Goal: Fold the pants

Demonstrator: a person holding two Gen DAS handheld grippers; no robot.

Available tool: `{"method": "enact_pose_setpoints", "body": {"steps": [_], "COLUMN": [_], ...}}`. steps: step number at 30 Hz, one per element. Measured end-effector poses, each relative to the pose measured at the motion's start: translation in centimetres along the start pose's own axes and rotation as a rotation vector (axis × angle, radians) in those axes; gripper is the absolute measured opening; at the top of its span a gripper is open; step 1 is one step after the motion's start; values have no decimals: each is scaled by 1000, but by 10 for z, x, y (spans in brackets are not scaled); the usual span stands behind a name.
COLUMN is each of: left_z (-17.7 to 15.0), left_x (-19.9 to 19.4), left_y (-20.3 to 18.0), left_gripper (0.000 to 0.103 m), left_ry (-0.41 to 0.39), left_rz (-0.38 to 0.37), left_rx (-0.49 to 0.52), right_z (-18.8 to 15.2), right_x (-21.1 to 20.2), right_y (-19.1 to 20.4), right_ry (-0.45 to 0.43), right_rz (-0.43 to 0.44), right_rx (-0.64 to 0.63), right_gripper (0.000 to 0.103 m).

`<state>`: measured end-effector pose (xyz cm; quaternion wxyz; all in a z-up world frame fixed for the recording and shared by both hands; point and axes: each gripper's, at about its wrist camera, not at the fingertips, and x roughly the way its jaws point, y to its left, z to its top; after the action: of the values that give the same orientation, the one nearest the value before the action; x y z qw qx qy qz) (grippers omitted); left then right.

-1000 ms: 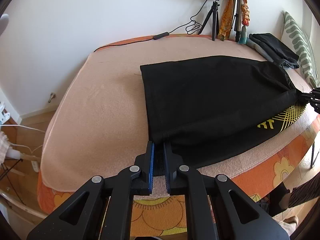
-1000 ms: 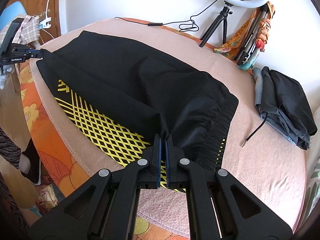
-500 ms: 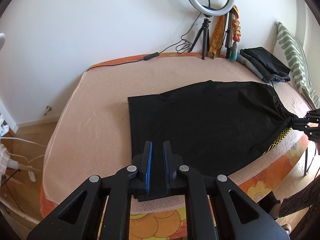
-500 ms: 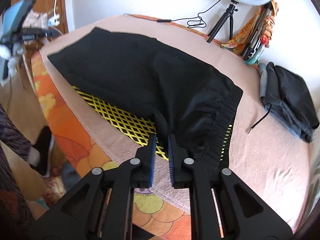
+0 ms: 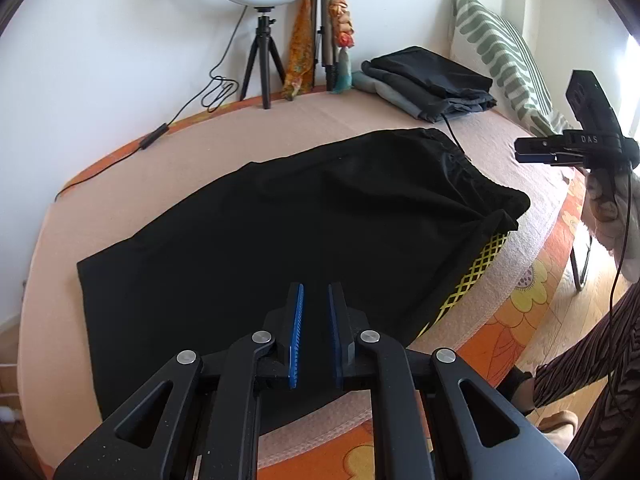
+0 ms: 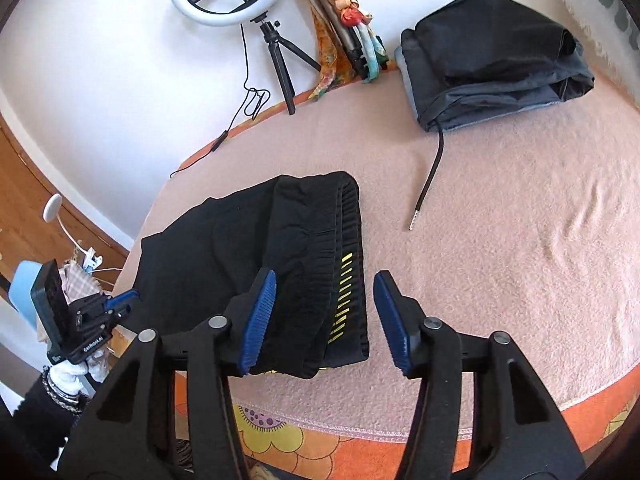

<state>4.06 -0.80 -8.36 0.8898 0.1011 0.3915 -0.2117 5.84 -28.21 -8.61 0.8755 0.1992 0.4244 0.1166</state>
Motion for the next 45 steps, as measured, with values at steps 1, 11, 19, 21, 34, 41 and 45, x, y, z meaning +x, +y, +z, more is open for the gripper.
{"method": "enact_pose_setpoints", "body": {"steps": [1,11,19,21,34,41,45], "left_z": [1,-5,-6,-6,-12,-13,-12], "left_x": [4,36,43,44,41,34,18], "left_y": [-6,-37,-39,-36,-41,-40,-25], "left_gripper": [11,11,11,11,11,19,25], "left_ry": [6,83,92,93,81,94,64], "left_rz": [-7,-56,-67,-75,-63,-65,-60], "left_rx": [20,108,96,82,108,104,33], "right_z": [-1,-30,-36,-35,-23,-16,-8], "right_x": [5,18,28,34,27,6,1], "right_y": [-2,-8,13,21,38,48,66], "right_ry": [20,145,194,203,224,113,53], "right_rz": [19,119,89,60,-225,-276,-252], "right_rx": [21,130,37,-7,-315,-331,-339], "right_gripper": [45,43,37,11,8,14,20]}}
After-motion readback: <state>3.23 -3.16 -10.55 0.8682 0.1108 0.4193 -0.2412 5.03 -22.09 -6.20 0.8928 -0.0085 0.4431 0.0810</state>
